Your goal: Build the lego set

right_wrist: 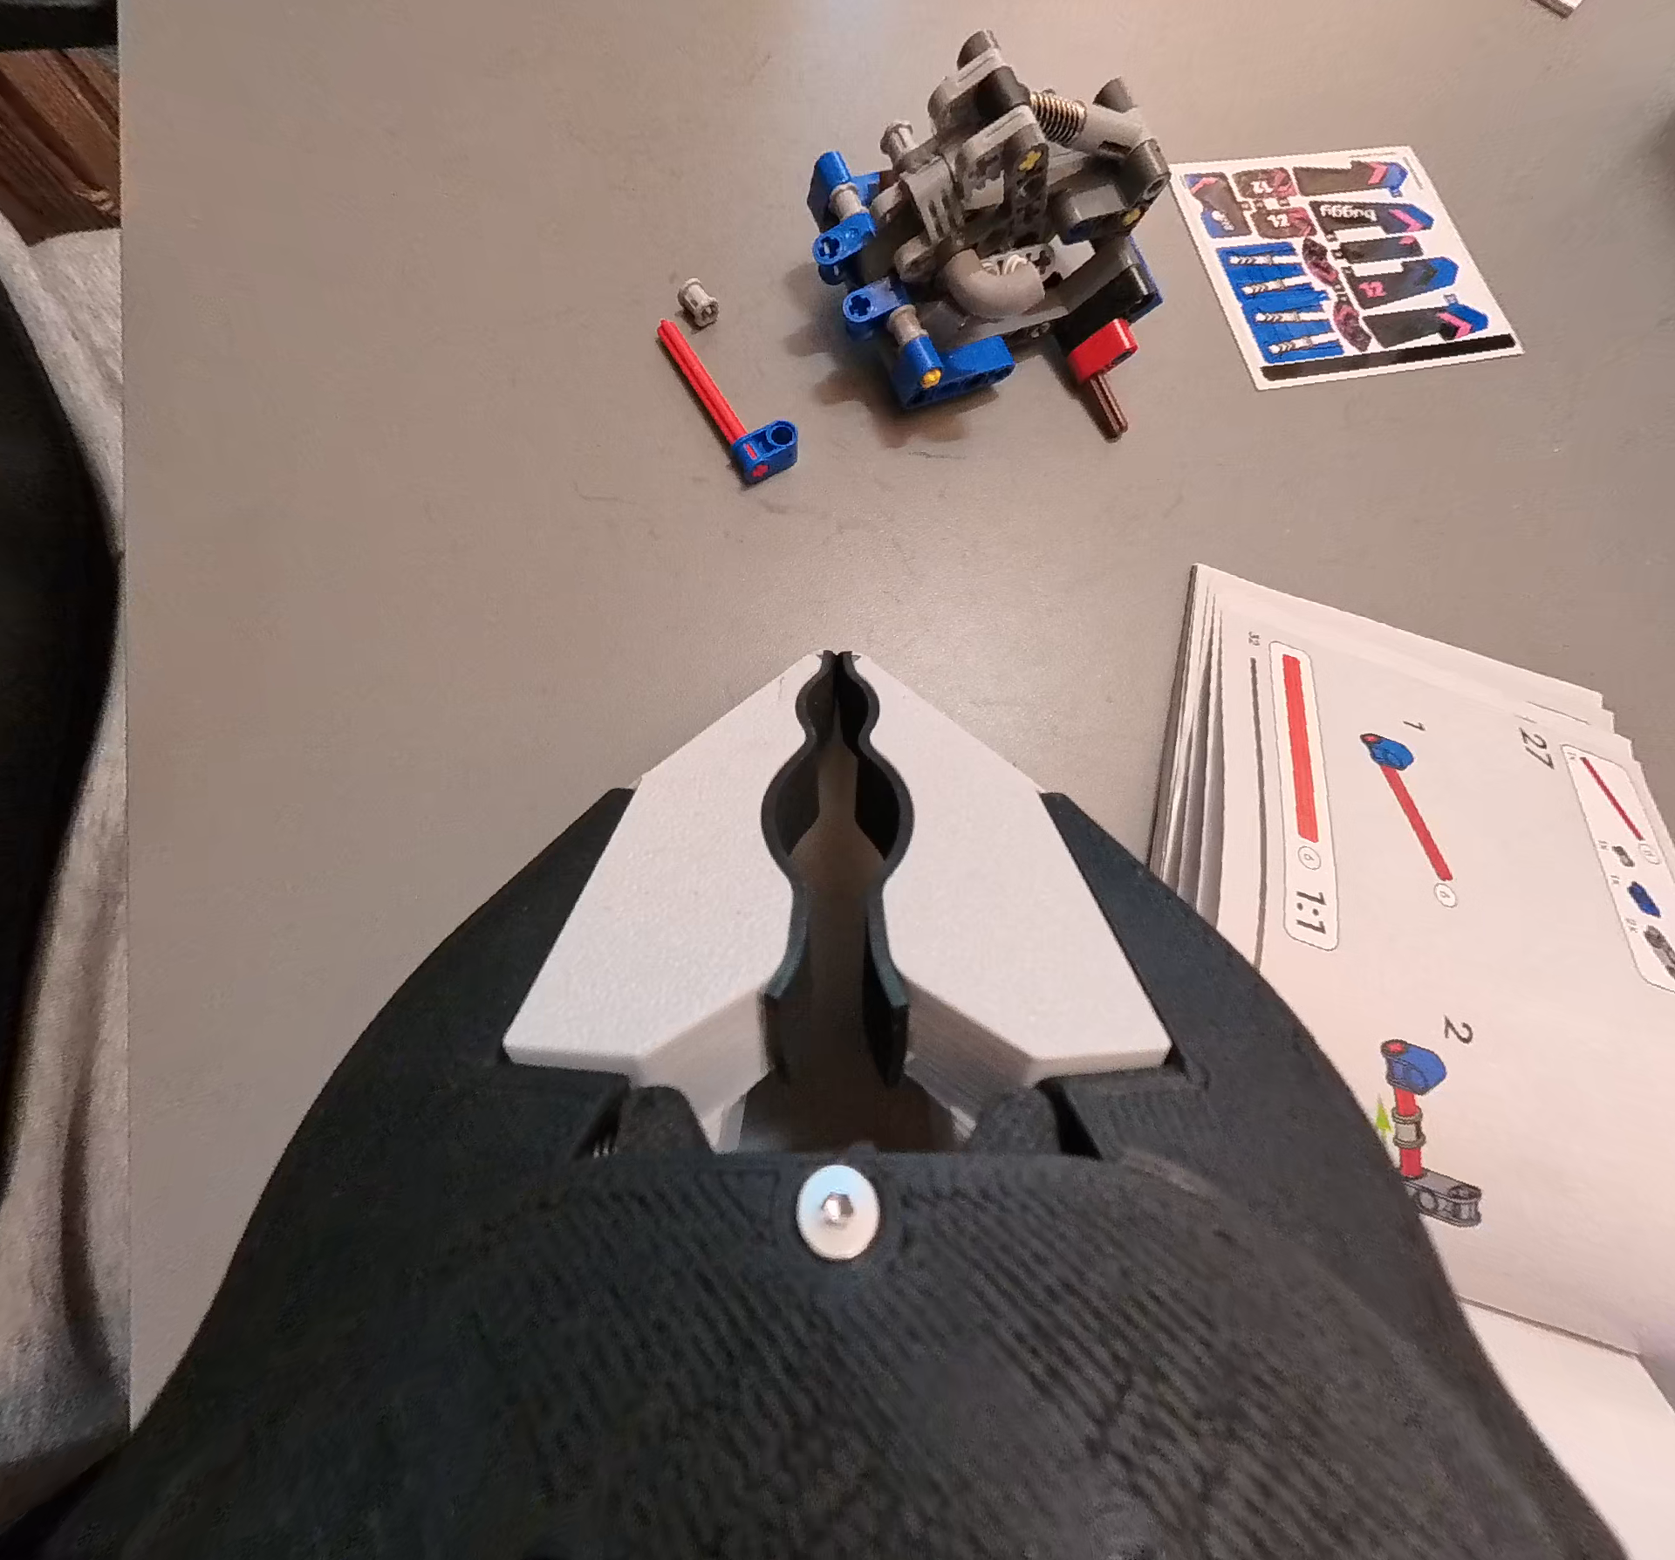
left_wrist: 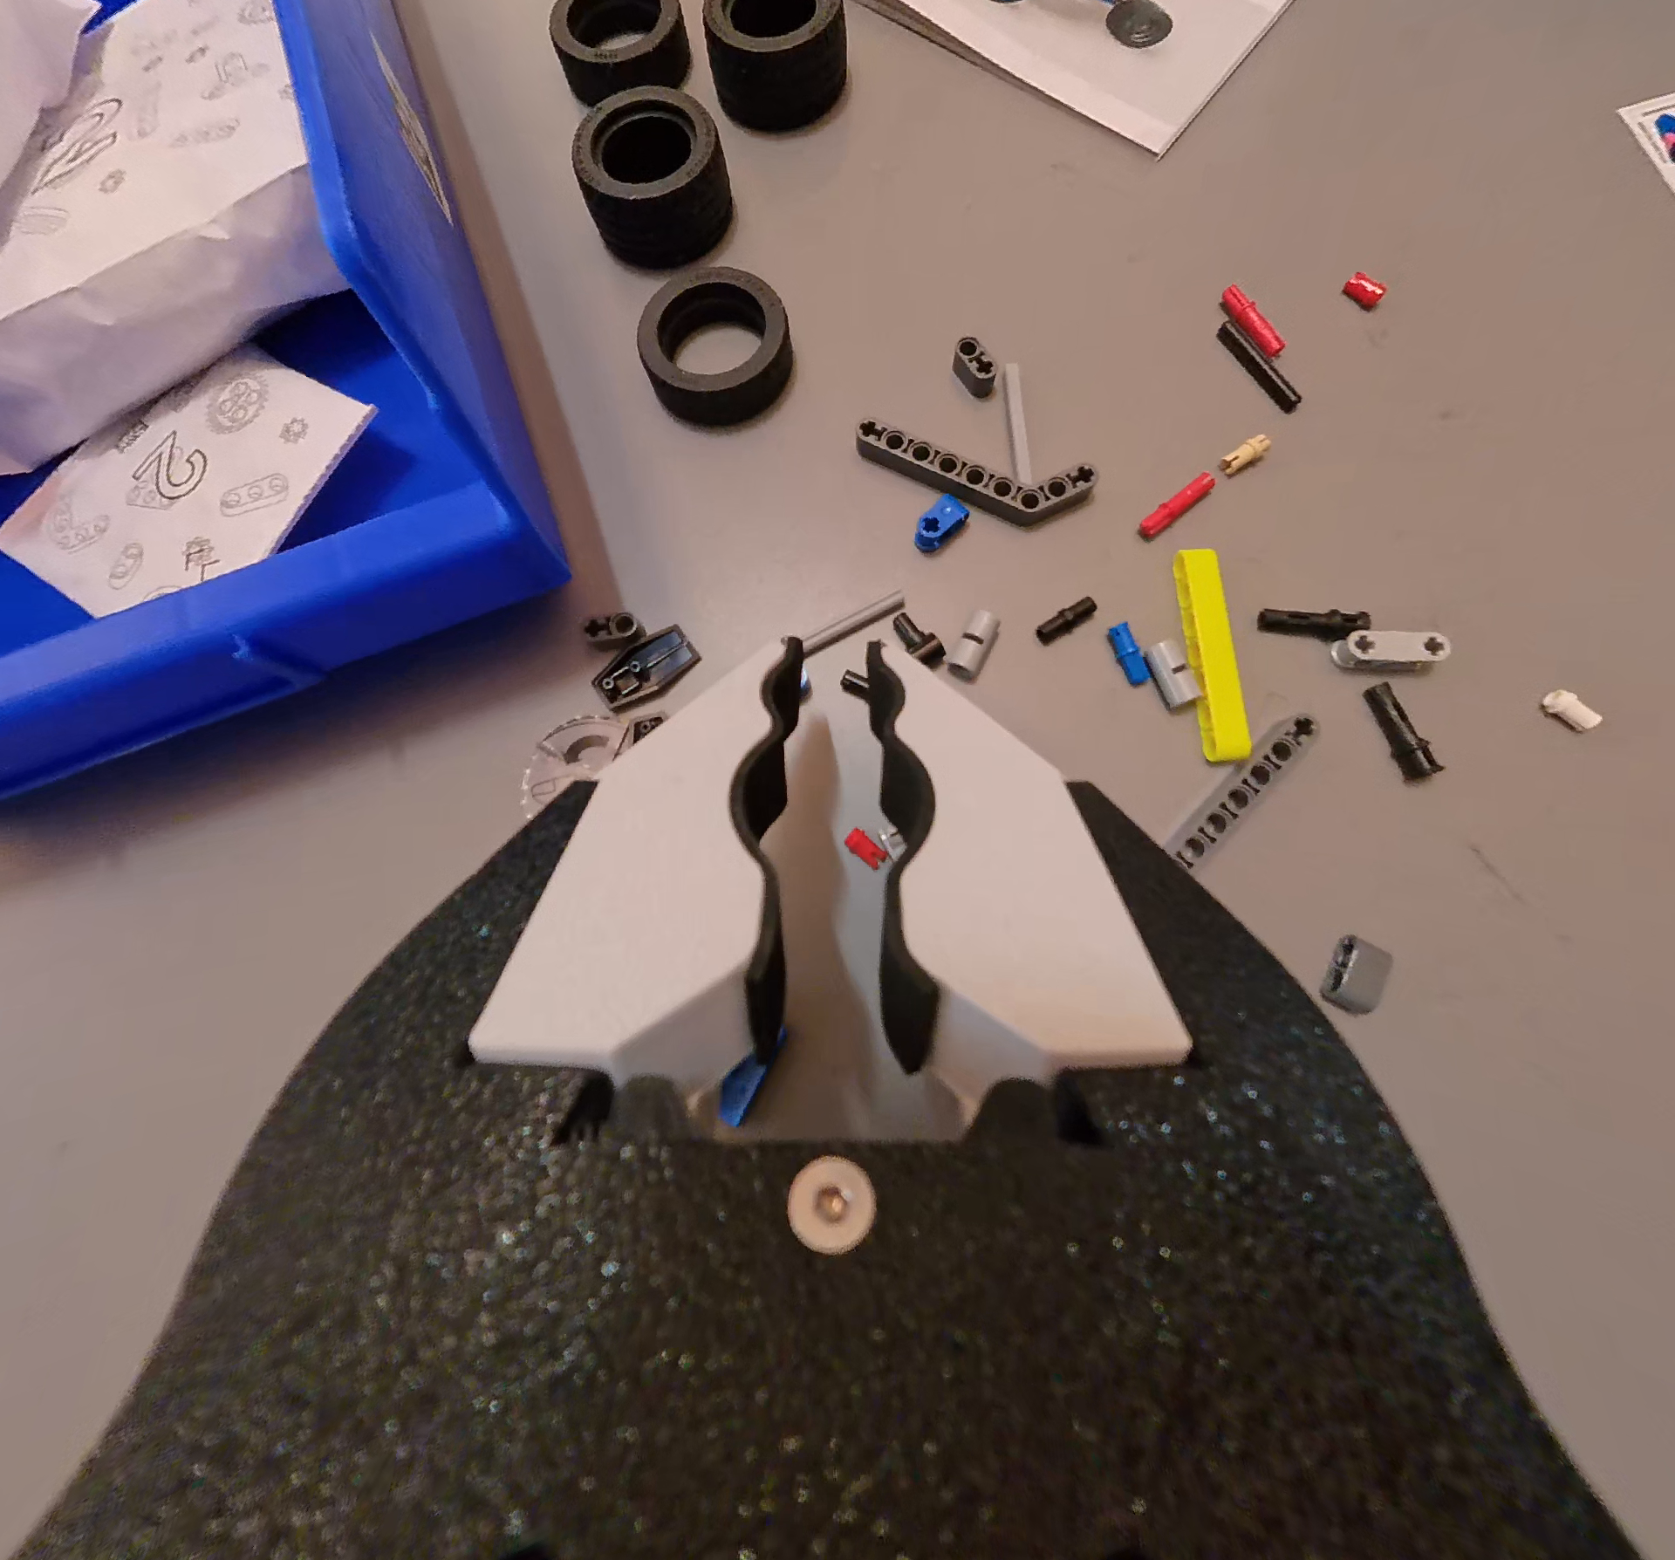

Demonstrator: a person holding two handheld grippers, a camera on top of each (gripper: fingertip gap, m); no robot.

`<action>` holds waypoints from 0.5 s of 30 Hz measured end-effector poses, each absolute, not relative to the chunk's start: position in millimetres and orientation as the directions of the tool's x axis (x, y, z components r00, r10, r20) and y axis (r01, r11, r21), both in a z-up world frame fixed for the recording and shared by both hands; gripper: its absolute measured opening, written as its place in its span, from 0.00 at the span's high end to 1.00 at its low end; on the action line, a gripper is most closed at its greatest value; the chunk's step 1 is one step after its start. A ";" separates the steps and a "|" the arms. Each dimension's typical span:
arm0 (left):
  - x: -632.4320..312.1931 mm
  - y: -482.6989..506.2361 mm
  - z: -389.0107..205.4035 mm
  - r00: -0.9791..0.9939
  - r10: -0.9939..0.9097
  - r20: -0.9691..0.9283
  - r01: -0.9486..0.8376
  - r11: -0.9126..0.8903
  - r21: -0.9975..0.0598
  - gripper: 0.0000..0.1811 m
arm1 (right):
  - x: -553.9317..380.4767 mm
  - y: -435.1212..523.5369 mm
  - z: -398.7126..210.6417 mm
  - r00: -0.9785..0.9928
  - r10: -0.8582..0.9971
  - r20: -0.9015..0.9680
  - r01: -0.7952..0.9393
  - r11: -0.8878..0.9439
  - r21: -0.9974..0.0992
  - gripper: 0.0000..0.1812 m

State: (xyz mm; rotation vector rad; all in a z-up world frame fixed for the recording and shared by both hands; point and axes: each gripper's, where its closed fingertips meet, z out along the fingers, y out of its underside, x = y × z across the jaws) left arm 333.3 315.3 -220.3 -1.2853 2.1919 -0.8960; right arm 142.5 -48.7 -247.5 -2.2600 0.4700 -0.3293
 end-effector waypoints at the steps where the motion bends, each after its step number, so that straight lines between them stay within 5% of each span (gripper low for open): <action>1: 333.2 315.6 -220.2 -0.468 -0.882 -0.051 -0.594 0.357 -0.720 0.94 | 142.5 -48.7 -247.4 0.898 -0.432 0.086 -0.228 -0.621 -0.750 1.00; 15: 336.3 328.7 -215.3 -0.426 -0.903 -0.052 -0.589 0.320 -0.742 0.95 | 142.5 -48.7 -247.3 0.898 -0.433 0.078 -0.233 -0.618 -0.751 1.00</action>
